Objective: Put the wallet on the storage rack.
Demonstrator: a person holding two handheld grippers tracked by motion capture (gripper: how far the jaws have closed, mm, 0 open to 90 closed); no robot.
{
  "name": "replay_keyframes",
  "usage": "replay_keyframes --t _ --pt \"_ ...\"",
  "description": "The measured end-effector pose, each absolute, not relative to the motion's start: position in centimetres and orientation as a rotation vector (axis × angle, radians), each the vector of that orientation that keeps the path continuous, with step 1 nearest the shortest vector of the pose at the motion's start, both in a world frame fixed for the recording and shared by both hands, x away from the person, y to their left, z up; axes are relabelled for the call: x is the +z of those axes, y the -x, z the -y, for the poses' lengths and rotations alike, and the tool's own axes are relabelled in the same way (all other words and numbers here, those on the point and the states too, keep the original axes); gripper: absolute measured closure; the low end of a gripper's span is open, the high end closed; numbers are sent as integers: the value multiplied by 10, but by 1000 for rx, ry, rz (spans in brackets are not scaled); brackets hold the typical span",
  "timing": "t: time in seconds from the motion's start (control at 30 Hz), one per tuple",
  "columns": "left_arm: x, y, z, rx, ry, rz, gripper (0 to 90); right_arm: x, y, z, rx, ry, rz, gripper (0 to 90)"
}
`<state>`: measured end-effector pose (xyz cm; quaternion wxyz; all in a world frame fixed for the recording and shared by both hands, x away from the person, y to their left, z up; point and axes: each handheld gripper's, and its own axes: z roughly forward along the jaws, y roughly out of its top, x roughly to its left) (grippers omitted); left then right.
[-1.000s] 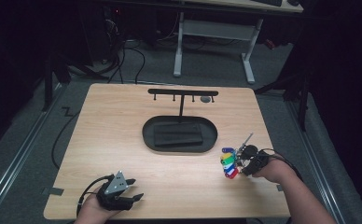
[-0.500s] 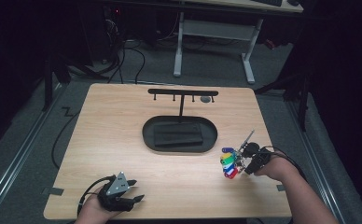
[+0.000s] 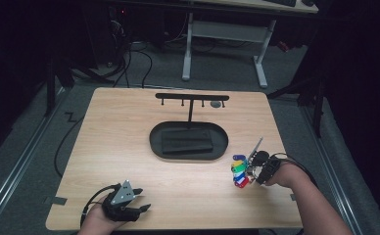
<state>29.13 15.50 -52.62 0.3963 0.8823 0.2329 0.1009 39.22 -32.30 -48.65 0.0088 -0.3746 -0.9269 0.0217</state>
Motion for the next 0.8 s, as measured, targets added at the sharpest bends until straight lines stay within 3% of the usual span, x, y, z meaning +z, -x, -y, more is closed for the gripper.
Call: replay_keyframes --t 0.33,0.8 --pt "-526 -291 -153 256 -2241 -582 395 -484 -378 305 166 1048 2955 872" --pt "-526 -290 -151 258 -2241 -581 395 -438 -358 308 -12 1236 2959 871"
